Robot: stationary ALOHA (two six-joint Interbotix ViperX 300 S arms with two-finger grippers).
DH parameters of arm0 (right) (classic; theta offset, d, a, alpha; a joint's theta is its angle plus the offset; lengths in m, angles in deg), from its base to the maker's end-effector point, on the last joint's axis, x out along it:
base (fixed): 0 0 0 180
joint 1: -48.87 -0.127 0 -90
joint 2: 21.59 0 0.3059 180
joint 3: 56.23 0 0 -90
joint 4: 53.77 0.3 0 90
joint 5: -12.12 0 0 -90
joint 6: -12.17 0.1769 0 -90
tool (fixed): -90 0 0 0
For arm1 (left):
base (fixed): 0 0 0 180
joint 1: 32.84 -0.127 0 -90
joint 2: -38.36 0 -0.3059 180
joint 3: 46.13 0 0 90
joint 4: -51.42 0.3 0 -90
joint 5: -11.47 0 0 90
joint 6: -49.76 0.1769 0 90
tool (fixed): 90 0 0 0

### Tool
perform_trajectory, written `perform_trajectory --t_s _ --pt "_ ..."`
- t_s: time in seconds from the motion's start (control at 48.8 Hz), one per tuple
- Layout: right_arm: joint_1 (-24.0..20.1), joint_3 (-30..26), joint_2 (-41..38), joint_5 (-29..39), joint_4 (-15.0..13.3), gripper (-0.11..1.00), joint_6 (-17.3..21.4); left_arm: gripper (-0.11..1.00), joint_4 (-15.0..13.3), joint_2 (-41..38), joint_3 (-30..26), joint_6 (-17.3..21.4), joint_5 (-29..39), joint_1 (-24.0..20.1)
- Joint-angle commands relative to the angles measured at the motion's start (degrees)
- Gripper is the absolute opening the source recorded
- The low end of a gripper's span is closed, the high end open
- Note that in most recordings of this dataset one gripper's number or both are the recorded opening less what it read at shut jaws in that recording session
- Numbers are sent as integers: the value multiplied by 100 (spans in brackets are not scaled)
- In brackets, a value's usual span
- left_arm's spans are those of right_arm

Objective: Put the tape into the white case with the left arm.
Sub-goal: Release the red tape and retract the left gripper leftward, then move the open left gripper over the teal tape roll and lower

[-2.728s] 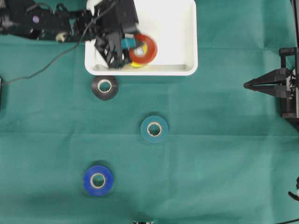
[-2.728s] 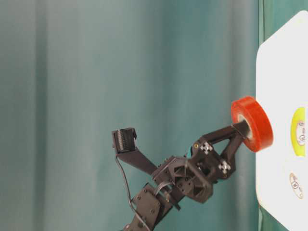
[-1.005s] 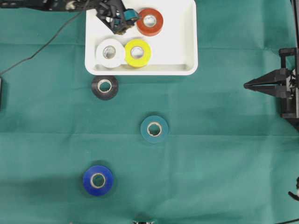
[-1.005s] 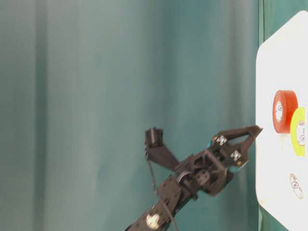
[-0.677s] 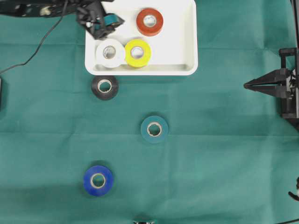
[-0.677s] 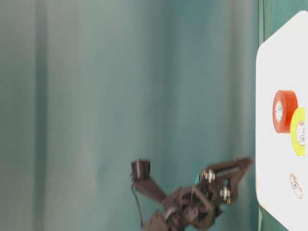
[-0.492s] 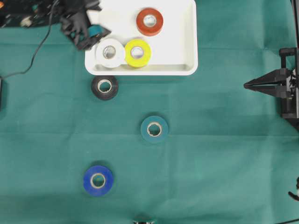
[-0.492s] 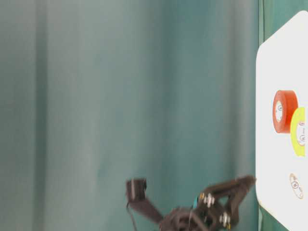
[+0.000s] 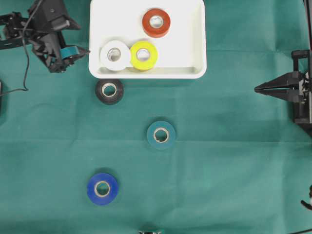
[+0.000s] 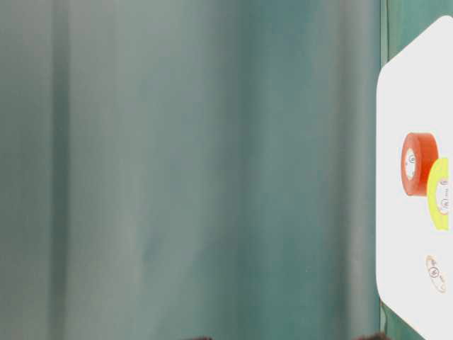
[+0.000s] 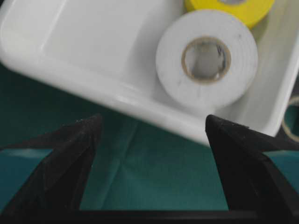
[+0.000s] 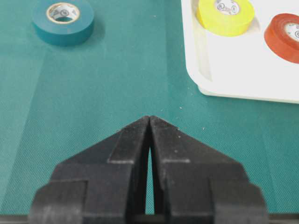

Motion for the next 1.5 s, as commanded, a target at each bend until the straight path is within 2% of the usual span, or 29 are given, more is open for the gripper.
perform_trajectory --t_s 0.0,0.246,0.431,0.656,1.087,1.477 --pt "9 -53 -35 -70 0 -10 9 87 -9 237 88 9 -35 18" --pt "9 -53 -26 -70 -9 -10 9 87 -18 519 316 9 -18 229" --pt "9 -53 -26 -70 0 -10 9 87 -18 527 501 -79 -18 958" --pt "0 -53 -26 -70 -9 -10 9 87 -18 633 677 -536 -18 1635" --pt "0 -53 -26 -70 -9 -10 9 87 -9 1345 1090 -536 -44 2628" --pt "0 -53 -26 -70 0 -10 9 87 0 1046 1063 -519 -141 2742"
